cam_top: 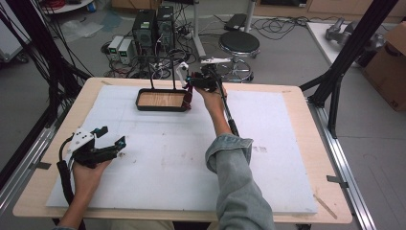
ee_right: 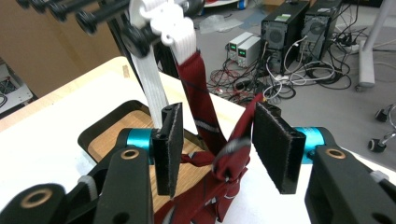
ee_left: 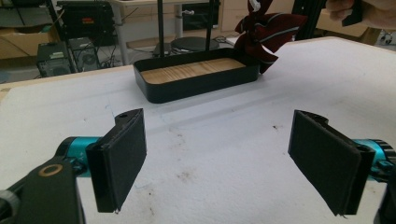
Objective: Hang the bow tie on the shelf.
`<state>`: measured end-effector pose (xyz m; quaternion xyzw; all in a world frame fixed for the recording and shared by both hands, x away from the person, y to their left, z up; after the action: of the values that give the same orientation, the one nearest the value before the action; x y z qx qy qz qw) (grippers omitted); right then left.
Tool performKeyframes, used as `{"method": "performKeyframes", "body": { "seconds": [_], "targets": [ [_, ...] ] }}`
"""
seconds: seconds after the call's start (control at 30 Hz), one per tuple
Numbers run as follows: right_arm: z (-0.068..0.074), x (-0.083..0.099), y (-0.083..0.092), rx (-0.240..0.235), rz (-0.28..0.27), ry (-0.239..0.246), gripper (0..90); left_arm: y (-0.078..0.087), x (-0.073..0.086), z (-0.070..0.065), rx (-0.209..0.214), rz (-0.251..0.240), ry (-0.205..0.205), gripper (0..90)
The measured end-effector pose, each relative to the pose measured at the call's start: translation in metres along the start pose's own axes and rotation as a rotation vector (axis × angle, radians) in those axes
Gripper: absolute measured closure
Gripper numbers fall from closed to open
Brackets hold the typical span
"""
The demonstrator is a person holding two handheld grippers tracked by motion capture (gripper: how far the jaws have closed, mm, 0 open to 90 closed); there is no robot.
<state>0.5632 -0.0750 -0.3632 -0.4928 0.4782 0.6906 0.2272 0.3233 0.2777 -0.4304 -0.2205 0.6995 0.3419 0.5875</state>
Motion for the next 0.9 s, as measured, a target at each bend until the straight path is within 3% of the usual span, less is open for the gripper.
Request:
{"method": "performKeyframes", "body": {
  "seconds": [0.23,0.37,0.57,0.9],
  "targets": [
    [-0.007,-0.006,0.013,0.011,0.003,0.019,40.6,0.001,0.000,0.000,-0.003,-0.001,0.002,19.6],
    [-0.015,-0.008,0.028,0.022,-0.026,0.017,37.5,0.001,0.000,0.000,-0.005,0.002,-0.001,19.6],
    [-0.025,-0.008,0.045,0.038,-0.052,0.002,32.9,0.001,0.000,0.000,-0.010,-0.004,0.002,19.5],
    [-0.054,-0.005,0.077,0.069,-0.083,-0.045,21.0,-0.002,0.001,-0.001,-0.010,0.006,-0.002,19.6]
  ]
}}
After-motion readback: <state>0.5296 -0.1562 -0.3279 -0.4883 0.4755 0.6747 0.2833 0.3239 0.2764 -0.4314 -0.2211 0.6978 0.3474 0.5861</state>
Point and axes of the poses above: each handheld gripper's, and its own axes: y roughly backward along the jaws, x roughly out of its underside, z roughly to its left, the point moved 2 cm from there along -y, roughly forward along the jaws, and after that the axes turned 14 degrees about x, right-handed, at the moved point
